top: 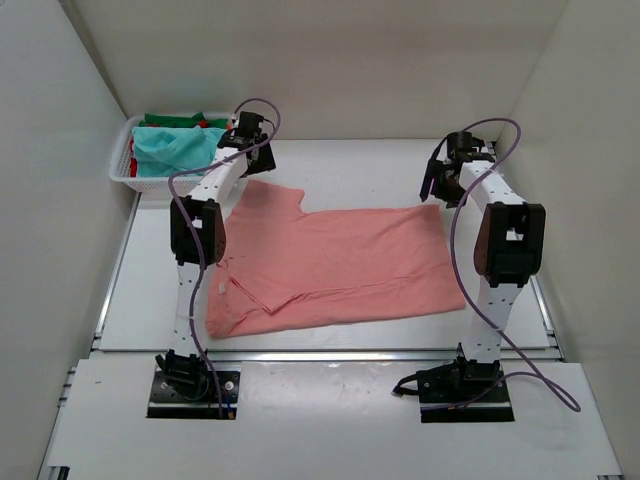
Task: Fold and stack the t-shirts
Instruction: Fold the flattened tshirt in 1/3 of the way, then grap the side of the flattened tshirt furthest away from the robot with both arms
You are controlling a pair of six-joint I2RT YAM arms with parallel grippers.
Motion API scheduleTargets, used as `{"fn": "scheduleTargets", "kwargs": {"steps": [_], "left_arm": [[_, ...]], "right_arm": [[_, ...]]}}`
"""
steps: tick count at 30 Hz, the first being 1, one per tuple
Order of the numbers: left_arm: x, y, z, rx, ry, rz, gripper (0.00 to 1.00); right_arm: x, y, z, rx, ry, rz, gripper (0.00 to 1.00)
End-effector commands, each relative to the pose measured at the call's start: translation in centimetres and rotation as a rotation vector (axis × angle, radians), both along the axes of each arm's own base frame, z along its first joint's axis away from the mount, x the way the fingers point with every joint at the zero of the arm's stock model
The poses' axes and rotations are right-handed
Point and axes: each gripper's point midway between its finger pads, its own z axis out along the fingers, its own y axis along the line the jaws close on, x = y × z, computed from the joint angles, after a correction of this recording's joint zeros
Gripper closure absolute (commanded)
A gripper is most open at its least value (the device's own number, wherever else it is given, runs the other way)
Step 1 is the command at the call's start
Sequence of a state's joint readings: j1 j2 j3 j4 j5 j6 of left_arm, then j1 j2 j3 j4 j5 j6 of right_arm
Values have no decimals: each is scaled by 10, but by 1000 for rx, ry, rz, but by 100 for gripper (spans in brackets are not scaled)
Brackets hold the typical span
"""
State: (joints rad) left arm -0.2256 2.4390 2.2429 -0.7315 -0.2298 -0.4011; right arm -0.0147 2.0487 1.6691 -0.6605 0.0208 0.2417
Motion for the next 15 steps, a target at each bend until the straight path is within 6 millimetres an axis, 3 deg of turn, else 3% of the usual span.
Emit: {"fn": "scheduleTargets", "kwargs": {"steps": [1, 10, 15], "left_arm": [[19, 16, 19, 19, -52, 46, 21], [8, 24, -30, 47, 67, 67, 20], [10, 19, -29, 26, 69, 52, 24]], "right_arm": [[18, -10, 2, -3, -29, -30, 34], [23, -10, -17, 16, -5, -31, 31], [22, -2, -27, 43, 20, -17, 30]]}}
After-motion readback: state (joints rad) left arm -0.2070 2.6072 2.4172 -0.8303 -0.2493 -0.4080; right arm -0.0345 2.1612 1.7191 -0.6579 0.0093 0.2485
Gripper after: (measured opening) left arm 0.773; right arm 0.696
